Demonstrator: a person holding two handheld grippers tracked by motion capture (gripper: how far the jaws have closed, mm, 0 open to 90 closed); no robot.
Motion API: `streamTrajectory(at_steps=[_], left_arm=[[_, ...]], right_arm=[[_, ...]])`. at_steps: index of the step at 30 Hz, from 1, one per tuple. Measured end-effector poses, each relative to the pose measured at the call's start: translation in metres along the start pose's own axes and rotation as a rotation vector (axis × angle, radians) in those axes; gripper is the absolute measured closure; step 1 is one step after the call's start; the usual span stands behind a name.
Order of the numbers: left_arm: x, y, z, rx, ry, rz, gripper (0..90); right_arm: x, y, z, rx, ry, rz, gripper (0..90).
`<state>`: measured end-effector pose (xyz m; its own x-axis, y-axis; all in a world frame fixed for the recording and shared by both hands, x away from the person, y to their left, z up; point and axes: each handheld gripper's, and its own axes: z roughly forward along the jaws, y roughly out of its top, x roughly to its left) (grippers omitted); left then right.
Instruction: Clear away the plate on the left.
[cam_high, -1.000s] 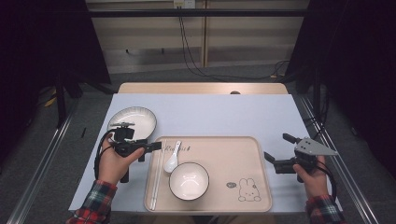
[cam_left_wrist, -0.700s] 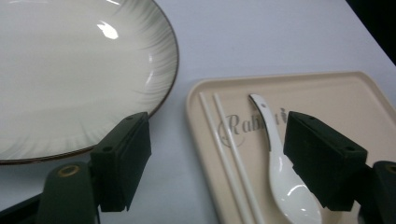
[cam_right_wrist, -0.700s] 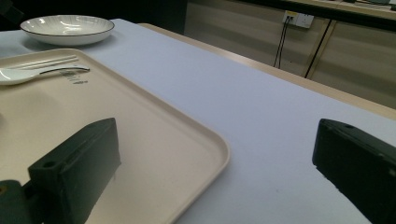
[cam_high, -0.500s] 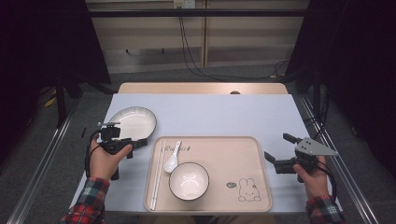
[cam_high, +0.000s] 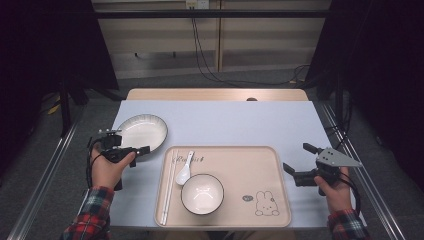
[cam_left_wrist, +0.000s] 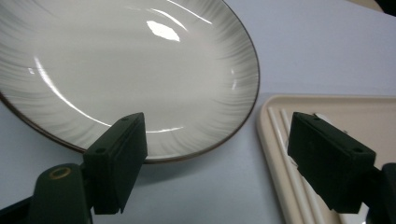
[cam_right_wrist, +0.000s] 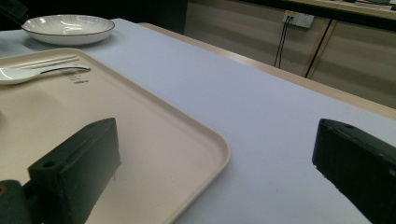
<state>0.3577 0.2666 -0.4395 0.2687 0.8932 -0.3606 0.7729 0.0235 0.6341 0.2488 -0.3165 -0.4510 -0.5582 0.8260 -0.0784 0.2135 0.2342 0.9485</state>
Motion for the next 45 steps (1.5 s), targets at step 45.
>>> streamTrajectory(at_steps=[45], left_arm=[[0.046,-0.003,0.017,-0.022,0.174,-0.215,55.1]], right_arm=[[0.0,0.0,-0.001,0.011,-0.006,-0.001,0.2]])
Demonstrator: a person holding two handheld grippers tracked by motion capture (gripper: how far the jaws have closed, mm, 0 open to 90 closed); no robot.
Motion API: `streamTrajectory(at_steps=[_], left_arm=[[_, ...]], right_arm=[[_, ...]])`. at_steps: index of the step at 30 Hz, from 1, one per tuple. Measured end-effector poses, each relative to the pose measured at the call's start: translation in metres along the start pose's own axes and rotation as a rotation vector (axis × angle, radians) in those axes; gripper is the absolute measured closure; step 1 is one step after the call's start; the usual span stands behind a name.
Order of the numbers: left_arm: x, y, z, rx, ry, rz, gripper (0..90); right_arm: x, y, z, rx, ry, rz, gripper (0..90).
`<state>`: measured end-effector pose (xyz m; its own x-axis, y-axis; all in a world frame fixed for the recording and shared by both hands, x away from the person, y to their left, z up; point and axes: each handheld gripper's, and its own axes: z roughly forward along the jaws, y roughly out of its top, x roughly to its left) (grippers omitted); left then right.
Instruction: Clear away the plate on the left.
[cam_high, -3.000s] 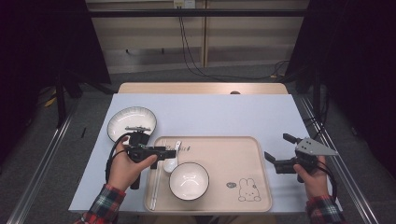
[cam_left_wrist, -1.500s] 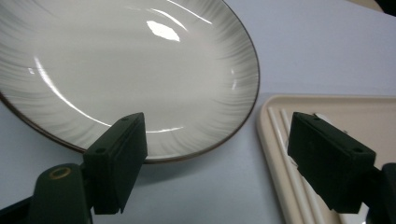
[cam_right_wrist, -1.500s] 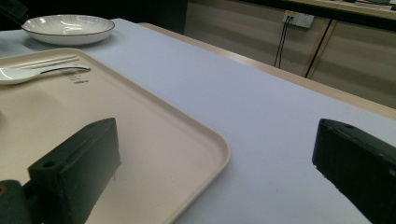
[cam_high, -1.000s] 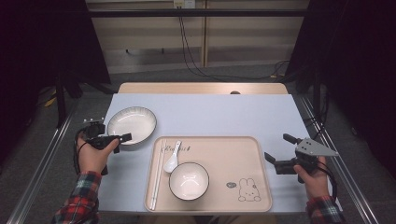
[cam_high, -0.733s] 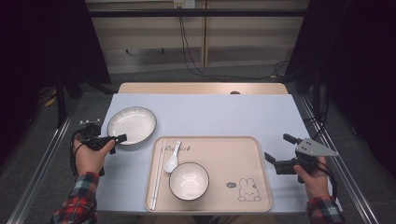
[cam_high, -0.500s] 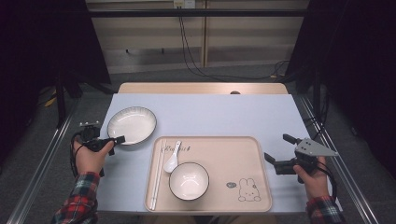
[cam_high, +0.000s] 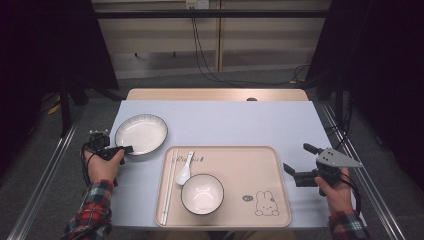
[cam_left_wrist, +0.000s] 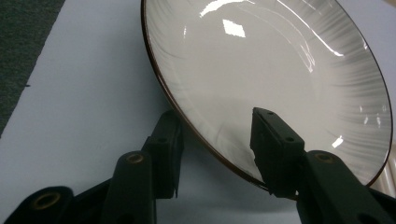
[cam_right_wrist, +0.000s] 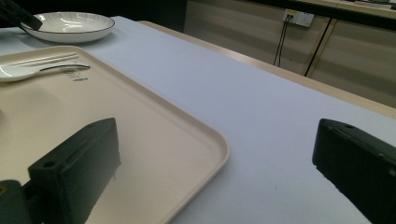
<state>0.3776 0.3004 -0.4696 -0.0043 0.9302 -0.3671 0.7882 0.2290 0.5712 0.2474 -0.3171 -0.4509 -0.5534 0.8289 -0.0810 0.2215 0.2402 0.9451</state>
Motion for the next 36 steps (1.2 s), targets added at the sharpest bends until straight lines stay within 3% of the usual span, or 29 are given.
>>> streamTrajectory(at_steps=[1,7,10,11,13,16,19,21,25,27,29,31,36], left_arm=[[0.0,0.0,0.001,-0.001,0.008,0.003,57.2],[-0.004,0.003,0.008,-0.032,0.008,-0.065,63.9],[-0.004,0.007,0.009,0.01,0.021,-0.059,64.8],[-0.006,0.008,0.011,0.001,0.027,-0.085,64.8],[-0.006,0.011,0.011,0.034,0.034,-0.081,65.0],[-0.006,0.013,0.012,0.039,0.047,-0.122,67.2],[-0.002,0.013,0.013,0.02,0.012,-0.195,71.6],[-0.001,0.011,0.016,-0.022,-0.013,-0.25,74.6],[0.0,0.014,0.019,-0.054,-0.03,-0.284,79.6],[0.0,0.017,0.018,-0.072,-0.063,-0.297,82.7],[-0.005,0.028,0.016,-0.087,-0.075,-0.269,85.9],[-0.014,0.037,0.015,-0.081,-0.049,-0.215,86.3],[-0.022,0.05,0.012,-0.075,-0.058,-0.154,85.7]], right_arm=[[0.0,0.0,0.0,0.0,0.0,0.0,0.3],[0.0,0.0,0.001,-0.002,0.008,-0.002,0.2],[0.0,0.0,0.001,-0.003,0.006,-0.001,0.2],[-0.001,0.0,0.001,-0.003,0.002,-0.003,0.2],[-0.001,0.0,0.002,-0.001,0.011,0.003,0.2],[0.0,-0.001,0.003,0.004,0.003,0.001,0.3],[-0.001,-0.001,0.004,0.0,0.012,0.0,0.2],[-0.001,-0.001,0.005,0.004,0.015,0.01,0.3],[0.0,-0.002,0.008,0.01,0.017,0.01,0.5],[-0.001,-0.003,0.01,0.011,0.017,0.009,0.8],[0.0,-0.003,0.01,0.013,0.013,0.009,0.8],[-0.001,-0.003,0.01,0.009,0.016,0.004,0.8],[-0.003,-0.002,0.01,0.001,-0.015,0.013,3.2]])
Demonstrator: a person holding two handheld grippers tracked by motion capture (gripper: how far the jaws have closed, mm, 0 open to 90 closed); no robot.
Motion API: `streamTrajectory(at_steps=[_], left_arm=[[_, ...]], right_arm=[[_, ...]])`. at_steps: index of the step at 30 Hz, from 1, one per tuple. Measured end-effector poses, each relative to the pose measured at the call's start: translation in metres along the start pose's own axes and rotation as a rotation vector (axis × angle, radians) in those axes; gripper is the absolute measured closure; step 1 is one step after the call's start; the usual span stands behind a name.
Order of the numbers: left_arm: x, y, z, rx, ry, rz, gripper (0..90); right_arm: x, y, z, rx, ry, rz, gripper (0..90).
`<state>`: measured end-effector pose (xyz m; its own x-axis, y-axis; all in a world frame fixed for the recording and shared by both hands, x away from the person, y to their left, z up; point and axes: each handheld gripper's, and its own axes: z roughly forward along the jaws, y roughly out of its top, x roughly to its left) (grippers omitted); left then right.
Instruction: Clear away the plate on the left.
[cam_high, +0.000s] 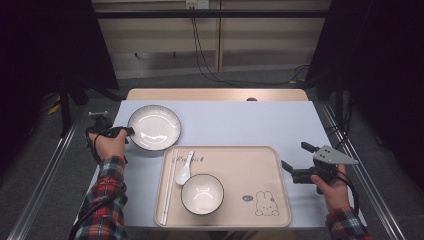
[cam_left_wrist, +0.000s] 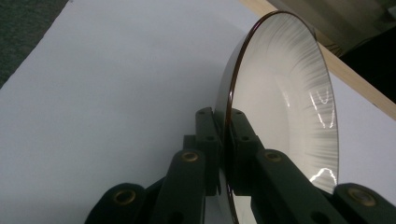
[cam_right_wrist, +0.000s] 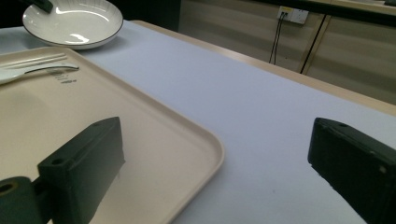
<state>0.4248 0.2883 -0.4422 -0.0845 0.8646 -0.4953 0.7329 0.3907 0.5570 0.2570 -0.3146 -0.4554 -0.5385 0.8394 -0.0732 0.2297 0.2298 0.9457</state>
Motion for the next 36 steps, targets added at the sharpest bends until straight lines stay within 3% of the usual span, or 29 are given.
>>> streamTrajectory(at_steps=[1,2,3,6,7,11,12,17,20,24,29,36], left_arm=[[-0.002,0.002,-0.001,-0.008,-0.007,-0.014,85.6],[-0.001,0.004,-0.003,-0.005,-0.004,0.007,85.5],[-0.002,0.006,-0.004,-0.006,-0.009,-0.008,85.4],[-0.001,0.01,-0.01,-0.003,-0.03,0.006,85.6],[-0.002,0.011,-0.01,-0.003,-0.02,0.013,85.7],[-0.007,0.013,-0.014,0.003,-0.045,0.026,85.6],[-0.01,0.012,-0.015,0.011,-0.071,0.023,85.6],[-0.023,0.011,-0.018,0.021,-0.099,0.037,85.7],[-0.036,0.01,-0.02,0.032,-0.125,0.079,85.7],[-0.054,0.006,-0.024,0.042,-0.171,0.134,85.8],[-0.078,-0.005,-0.024,0.067,-0.246,0.177,85.9],[-0.118,-0.022,-0.021,0.118,-0.345,0.254,85.9]], right_arm=[[-0.001,0.0,0.001,-0.005,-0.006,-0.001,3.3],[-0.001,0.001,0.002,-0.01,-0.016,0.003,3.3],[-0.001,0.002,0.003,-0.013,-0.022,0.003,3.5],[-0.002,0.007,0.007,-0.014,-0.037,0.022,4.3],[-0.001,0.01,0.009,-0.013,-0.041,0.025,4.3],[0.003,0.024,0.016,-0.007,-0.021,0.044,4.5],[0.004,0.027,0.018,-0.007,-0.012,0.056,4.5],[0.008,0.041,0.032,0.002,-0.008,0.122,4.4],[0.01,0.049,0.038,-0.016,0.031,0.173,4.2],[0.017,0.057,0.051,0.003,0.072,0.224,0.8],[0.025,0.065,0.068,0.022,0.098,0.214,4.2],[0.034,0.076,0.087,0.023,0.179,0.252,15.3]])
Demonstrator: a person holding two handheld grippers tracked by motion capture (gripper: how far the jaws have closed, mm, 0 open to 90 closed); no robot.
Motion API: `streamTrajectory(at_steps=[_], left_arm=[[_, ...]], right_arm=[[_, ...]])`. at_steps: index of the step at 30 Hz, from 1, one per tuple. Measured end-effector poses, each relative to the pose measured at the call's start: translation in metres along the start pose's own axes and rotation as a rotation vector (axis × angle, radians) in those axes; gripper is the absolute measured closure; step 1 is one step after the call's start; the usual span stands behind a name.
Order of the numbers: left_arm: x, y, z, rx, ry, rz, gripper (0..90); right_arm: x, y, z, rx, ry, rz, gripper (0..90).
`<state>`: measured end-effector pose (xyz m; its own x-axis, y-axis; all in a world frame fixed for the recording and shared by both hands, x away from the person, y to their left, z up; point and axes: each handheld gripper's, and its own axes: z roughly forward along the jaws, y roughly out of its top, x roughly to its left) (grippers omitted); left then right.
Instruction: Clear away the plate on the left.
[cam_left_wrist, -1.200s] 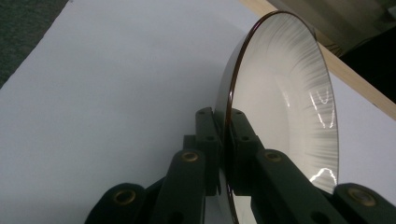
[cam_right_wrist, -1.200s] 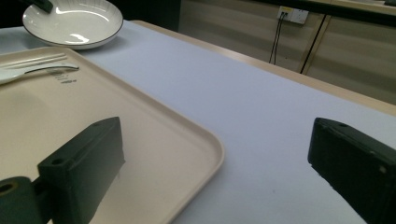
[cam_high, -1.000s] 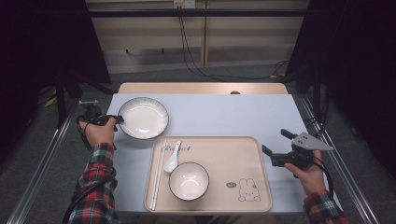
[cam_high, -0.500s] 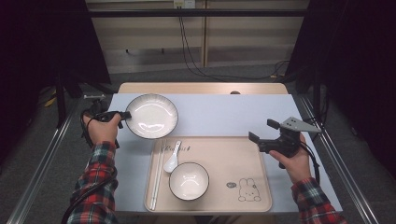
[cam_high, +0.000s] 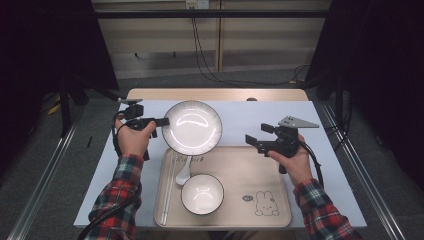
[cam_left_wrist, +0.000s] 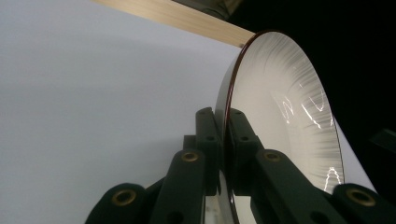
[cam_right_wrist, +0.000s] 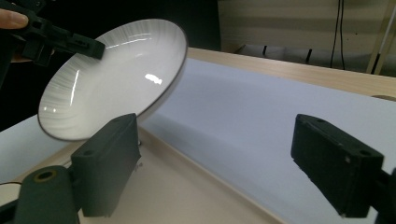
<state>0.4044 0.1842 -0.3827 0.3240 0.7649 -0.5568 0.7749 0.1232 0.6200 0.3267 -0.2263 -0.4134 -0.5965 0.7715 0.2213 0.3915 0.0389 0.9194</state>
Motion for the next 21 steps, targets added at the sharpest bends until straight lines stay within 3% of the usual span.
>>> streamTrajectory(at_steps=[1,5,6,8,12,14,15,17,19,21], left_arm=[[-0.007,-0.001,0.003,0.002,-0.012,0.013,85.8],[-0.03,-0.003,0.014,0.011,-0.076,0.044,85.7],[-0.036,-0.004,0.016,0.015,-0.086,0.058,85.7],[-0.044,-0.006,0.018,0.015,-0.116,0.071,85.6],[-0.054,-0.009,0.022,0.016,-0.166,0.07,85.5],[-0.058,-0.012,0.024,0.013,-0.177,0.079,85.1],[-0.059,-0.013,0.025,0.015,-0.182,0.081,85.1],[-0.058,-0.015,0.025,0.007,-0.19,0.101,85.3],[-0.056,-0.017,0.025,0.007,-0.203,0.098,85.4],[-0.053,-0.018,0.025,0.009,-0.215,0.127,85.5]], right_arm=[[0.0,0.001,0.002,0.001,0.004,-0.002,16.9],[-0.001,0.006,0.014,-0.018,0.033,0.08,23.1],[-0.001,0.007,0.016,-0.025,0.039,0.077,25.3],[0.002,0.009,0.02,-0.003,0.048,0.095,27.7],[0.007,0.008,0.025,0.045,0.089,0.148,42.2],[0.009,0.008,0.025,0.056,0.121,0.195,56.5],[0.009,0.008,0.025,0.063,0.129,0.205,56.2],[0.008,0.008,0.025,0.09,0.142,0.283,60.8],[0.005,0.007,0.022,0.079,0.17,0.364,67.8],[0.004,0.008,0.019,0.08,0.192,0.452,75.1]])
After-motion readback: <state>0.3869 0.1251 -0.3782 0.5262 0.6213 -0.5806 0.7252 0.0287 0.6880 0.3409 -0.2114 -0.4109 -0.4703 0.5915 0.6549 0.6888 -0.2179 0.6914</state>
